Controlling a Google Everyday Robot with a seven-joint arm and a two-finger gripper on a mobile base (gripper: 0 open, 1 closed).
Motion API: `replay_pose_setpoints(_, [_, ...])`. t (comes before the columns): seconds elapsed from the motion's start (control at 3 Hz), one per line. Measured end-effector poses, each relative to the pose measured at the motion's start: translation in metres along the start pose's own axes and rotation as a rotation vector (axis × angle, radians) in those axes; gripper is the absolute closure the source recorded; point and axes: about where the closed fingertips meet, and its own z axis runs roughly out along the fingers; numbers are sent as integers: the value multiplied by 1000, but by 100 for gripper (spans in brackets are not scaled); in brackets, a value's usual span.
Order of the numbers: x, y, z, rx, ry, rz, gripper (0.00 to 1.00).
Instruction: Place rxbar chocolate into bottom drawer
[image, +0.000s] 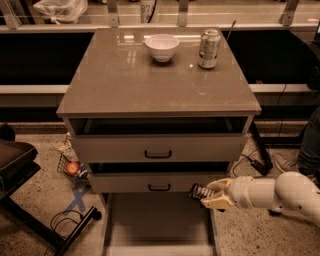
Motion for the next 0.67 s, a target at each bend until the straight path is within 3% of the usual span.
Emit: replay_pose_setpoints(0.67, [143,-48,17,97,61,117,100])
